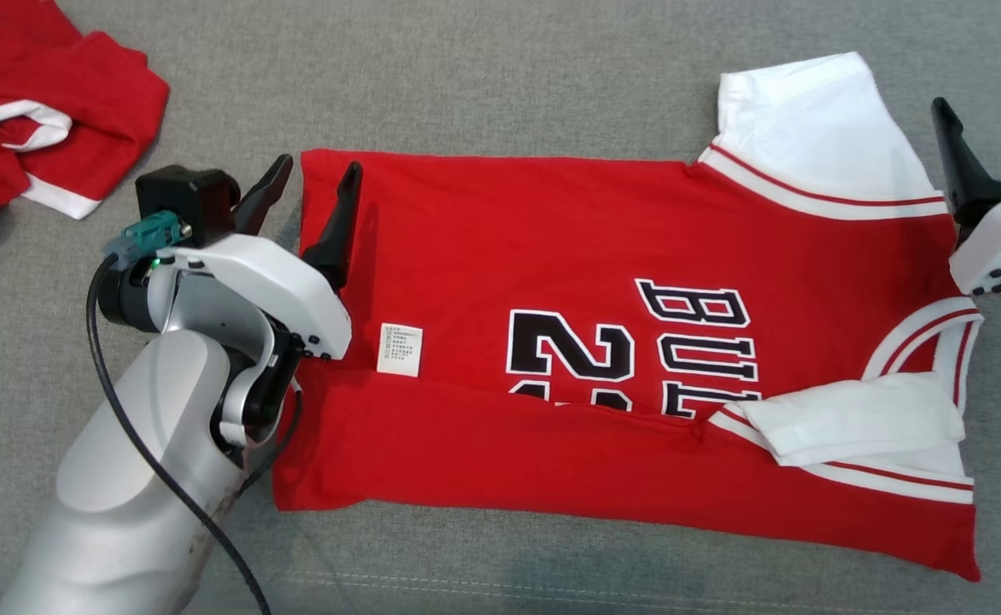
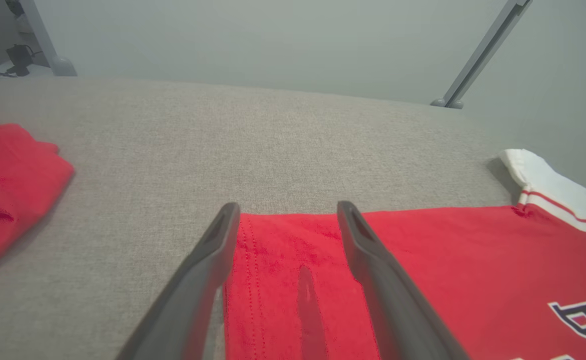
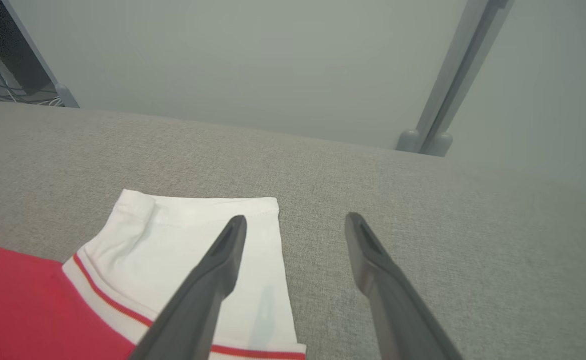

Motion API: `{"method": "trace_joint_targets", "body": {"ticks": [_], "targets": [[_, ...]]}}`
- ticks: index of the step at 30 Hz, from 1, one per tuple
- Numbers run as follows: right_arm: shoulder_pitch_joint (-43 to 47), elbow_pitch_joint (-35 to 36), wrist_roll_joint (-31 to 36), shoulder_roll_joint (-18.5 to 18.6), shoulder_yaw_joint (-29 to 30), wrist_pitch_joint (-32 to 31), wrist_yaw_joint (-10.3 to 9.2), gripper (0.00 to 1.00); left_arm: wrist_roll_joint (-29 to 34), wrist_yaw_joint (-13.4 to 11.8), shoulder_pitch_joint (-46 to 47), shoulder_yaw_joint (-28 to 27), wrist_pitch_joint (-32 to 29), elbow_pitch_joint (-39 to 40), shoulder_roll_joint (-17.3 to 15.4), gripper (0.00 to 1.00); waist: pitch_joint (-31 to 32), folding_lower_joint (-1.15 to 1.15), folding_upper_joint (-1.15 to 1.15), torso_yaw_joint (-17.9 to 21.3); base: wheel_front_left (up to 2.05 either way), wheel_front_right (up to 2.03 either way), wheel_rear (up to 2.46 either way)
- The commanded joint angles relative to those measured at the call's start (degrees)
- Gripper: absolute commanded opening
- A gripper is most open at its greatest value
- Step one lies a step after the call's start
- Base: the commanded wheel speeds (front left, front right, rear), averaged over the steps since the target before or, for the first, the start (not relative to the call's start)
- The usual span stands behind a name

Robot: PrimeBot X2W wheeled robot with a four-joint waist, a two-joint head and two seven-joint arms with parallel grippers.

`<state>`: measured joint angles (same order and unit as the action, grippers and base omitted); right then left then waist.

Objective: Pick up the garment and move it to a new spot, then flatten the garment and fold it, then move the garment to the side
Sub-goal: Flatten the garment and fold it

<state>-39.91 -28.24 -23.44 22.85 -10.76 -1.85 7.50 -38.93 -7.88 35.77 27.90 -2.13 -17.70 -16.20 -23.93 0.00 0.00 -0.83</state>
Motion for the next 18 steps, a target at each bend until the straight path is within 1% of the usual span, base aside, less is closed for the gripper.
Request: {"method": "trace_joint_targets", "body": {"ticks": [1,8,14,18], "targets": [[-2.57,-0.62,-1.61,1.42,-2.42,-1.0,-0.01,1.0,-0.33,1.18,4.15,-1.49,-0.49,-1.45,-1.05,1.0,-3.22,0.0,0.0,-2.11,0.0,0.0,0.0],[-9.81,-8.43,-5.8,2.12,-6.76,-3.57,-0.01,1.0,-1.35,4.07,9.27,-0.45,-1.85,-9.46,0.82,1.0,-4.89,0.0,0.0,-3.09,0.0,0.0,0.0],[-14.55,-12.78,-7.63,1.92,-9.98,-5.09,-0.01,1.0,-1.78,5.55,11.66,0.07,-2.49,-13.18,1.43,1.0,-6.18,0.0,0.0,-3.32,0.0,0.0,0.0],[-18.39,-15.85,-8.72,1.82,-12.22,-5.99,-0.01,1.0,-2.33,7.07,13.58,0.35,-2.78,-15.34,2.03,1.0,-7.63,0.0,0.0,-3.5,0.0,0.0,0.0]]}}
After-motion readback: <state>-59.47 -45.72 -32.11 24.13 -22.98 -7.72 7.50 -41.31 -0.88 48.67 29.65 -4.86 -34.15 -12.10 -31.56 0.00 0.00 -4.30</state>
